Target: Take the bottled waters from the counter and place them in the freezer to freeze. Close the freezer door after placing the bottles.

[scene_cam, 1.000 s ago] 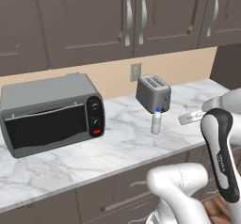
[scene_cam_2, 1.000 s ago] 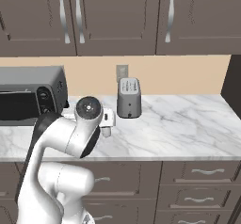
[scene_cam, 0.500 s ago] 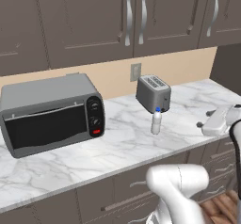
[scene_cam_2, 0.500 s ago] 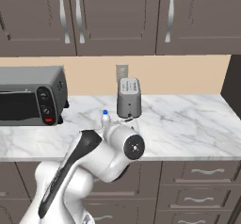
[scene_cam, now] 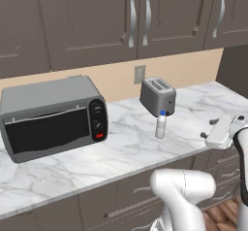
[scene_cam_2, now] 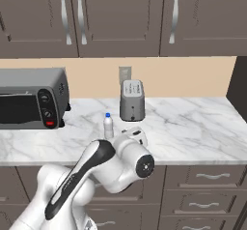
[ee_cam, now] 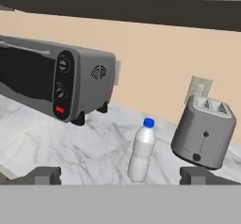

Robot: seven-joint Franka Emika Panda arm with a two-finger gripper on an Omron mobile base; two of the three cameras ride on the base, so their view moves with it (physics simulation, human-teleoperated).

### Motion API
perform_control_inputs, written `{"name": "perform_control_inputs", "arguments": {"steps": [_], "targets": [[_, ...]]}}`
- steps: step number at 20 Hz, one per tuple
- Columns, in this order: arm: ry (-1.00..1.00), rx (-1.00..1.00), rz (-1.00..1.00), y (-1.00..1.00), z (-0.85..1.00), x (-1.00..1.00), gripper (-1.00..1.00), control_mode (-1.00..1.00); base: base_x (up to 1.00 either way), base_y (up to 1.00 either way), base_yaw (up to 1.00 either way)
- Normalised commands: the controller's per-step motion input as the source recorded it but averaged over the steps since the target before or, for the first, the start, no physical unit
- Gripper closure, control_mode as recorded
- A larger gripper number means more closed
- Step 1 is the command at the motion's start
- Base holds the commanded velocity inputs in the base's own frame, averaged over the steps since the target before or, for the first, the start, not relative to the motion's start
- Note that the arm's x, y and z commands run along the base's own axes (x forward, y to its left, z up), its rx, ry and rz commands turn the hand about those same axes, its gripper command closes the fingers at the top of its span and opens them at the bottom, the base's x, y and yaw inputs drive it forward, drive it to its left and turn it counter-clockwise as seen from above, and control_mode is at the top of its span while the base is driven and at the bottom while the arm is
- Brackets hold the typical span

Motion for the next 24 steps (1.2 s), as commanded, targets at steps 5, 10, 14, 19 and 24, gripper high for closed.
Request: {"name": "perform_control_inputs", "arguments": {"steps": [5,10,14,19,24], "targets": [[0.02,0.01,0.00,0.01,-0.27,0.16,-1.00,-1.00,0.00,0.00,0.00],[0.10,0.12,0.00,0.00,-0.08,0.21,-1.00,-1.00,0.00,0.00,0.00],[0.19,0.26,0.01,0.04,-0.01,0.42,-1.00,-1.00,0.00,0.00,0.00],[0.07,0.15,0.05,0.14,-0.17,0.50,-1.00,-1.00,0.00,0.00,0.00],[0.00,0.00,0.00,0.04,-0.33,0.53,-1.00,-1.00,0.00,0.00,0.00]]}}
